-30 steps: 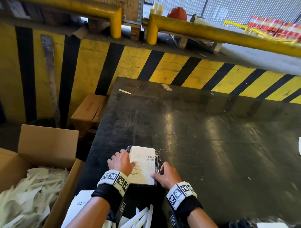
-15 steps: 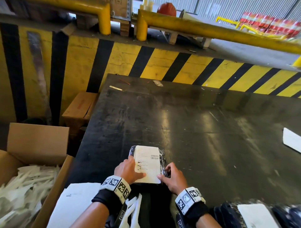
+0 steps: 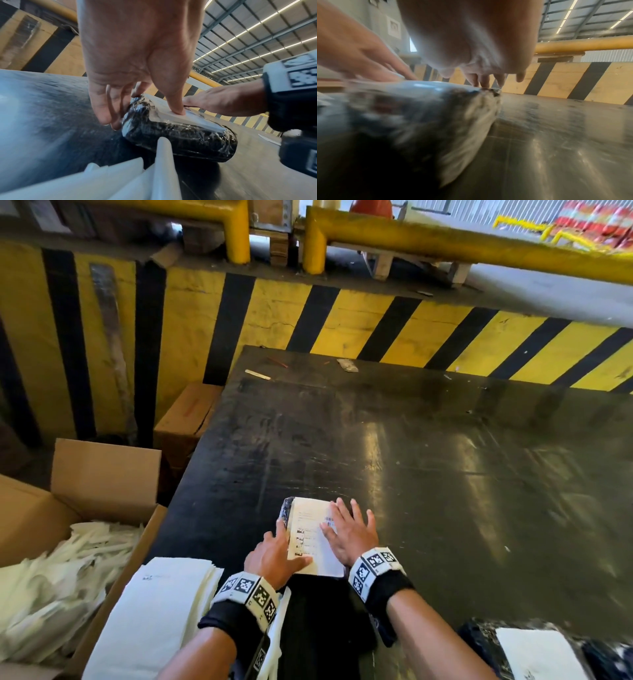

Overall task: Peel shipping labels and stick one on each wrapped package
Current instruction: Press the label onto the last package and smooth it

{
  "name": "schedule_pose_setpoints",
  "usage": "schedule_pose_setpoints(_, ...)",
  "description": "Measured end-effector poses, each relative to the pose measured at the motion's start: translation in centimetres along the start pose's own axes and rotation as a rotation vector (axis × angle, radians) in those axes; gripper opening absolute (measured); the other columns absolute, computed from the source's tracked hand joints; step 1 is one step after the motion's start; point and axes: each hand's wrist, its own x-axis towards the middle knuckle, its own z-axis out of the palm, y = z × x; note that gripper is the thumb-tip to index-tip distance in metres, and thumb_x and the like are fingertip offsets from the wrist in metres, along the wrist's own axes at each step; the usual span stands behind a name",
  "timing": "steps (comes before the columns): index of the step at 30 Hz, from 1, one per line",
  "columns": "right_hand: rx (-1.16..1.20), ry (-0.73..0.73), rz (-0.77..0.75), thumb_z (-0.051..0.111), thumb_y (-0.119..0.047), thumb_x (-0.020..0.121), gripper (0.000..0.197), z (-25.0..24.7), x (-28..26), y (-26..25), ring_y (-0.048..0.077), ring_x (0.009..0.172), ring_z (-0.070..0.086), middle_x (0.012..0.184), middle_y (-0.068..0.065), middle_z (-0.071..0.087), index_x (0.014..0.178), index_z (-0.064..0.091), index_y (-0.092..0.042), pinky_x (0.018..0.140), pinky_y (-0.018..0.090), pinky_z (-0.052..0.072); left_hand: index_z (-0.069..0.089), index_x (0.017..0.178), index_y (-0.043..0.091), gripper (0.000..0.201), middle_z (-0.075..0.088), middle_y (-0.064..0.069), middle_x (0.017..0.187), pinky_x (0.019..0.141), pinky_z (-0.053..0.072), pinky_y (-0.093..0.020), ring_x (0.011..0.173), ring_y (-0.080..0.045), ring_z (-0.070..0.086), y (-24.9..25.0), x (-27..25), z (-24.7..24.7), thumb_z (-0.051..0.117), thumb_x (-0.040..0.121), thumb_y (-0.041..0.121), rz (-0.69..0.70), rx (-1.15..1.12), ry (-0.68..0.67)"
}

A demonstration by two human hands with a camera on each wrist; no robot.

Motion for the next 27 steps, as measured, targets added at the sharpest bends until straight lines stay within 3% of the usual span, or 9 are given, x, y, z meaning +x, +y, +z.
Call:
schedule_pose_setpoints(5, 0.027, -0.038, -0.005, 0.019, -0.054, 0.097, 0.064, -1.0, 0.9, -0.1, 0.021, 0.147, 0.002, 0.160, -0.001, 0.008, 0.150, 0.013, -0.019, 0.117, 0.047, 0.001, -0.001, 0.151, 0.022, 0.099, 0.046, -0.010, 0.137, 0.095, 0.044, -0.039, 0.122, -0.026, 0.050, -0.1, -0.3, 0.3, 0.058, 0.082, 0.061, -0.051, -0.041, -0.011)
schedule_pose_setpoints(11, -0.146, -0.218, -0.219, 0.006, -0.064, 0.090, 0.079, -1.6, -4.1, -2.1, 0.019, 0.147, -0.008, 0.160, 0.002, -0.001, 0.150, 0.010, -0.013, 0.116, 0.048, -0.007, 0.003, 0.152, 0.020, 0.098, 0.050, -0.011, 0.131, 0.097, 0.044, -0.041, 0.120, -0.028, 0.051, -0.3, -0.2, 1.0, 0.059, 0.081, 0.059, -0.064, -0.060, 0.026)
schedule_pose_setpoints(15, -0.114, -0.182, -0.194, 0.013, -0.058, 0.096, 0.069, -1.8, -1.3, -1.6, 0.020, 0.147, -0.010, 0.160, -0.002, -0.006, 0.151, 0.005, -0.018, 0.116, 0.048, -0.006, 0.001, 0.151, 0.023, 0.097, 0.048, -0.010, 0.132, 0.098, 0.043, -0.040, 0.121, -0.027, 0.050, -0.2, -0.4, 1.2, 0.058, 0.082, 0.060, -0.079, -0.086, 0.039)
schedule_pose_setpoints(21, 0.011, -0.150, -0.141, 0.019, -0.054, 0.097, 0.065, -2.1, 2.4, -1.2, 0.019, 0.147, -0.003, 0.160, -0.004, 0.003, 0.151, 0.008, -0.019, 0.117, 0.047, 0.000, 0.000, 0.152, 0.025, 0.096, 0.045, -0.010, 0.137, 0.101, 0.041, -0.040, 0.125, -0.028, 0.046, 0.0, -0.8, 1.3, 0.058, 0.083, 0.058, -0.101, -0.113, 0.038)
schedule_pose_setpoints(27, -0.229, -0.242, -0.355, 0.013, -0.057, 0.096, 0.069, -2.0, -1.6, -1.8, 0.017, 0.146, -0.013, 0.159, -0.002, -0.010, 0.151, 0.001, -0.017, 0.117, 0.049, -0.008, 0.002, 0.151, 0.025, 0.093, 0.048, -0.010, 0.132, 0.100, 0.043, -0.040, 0.121, -0.027, 0.049, -0.2, -1.0, 1.4, 0.057, 0.083, 0.058, -0.077, -0.122, 0.057)
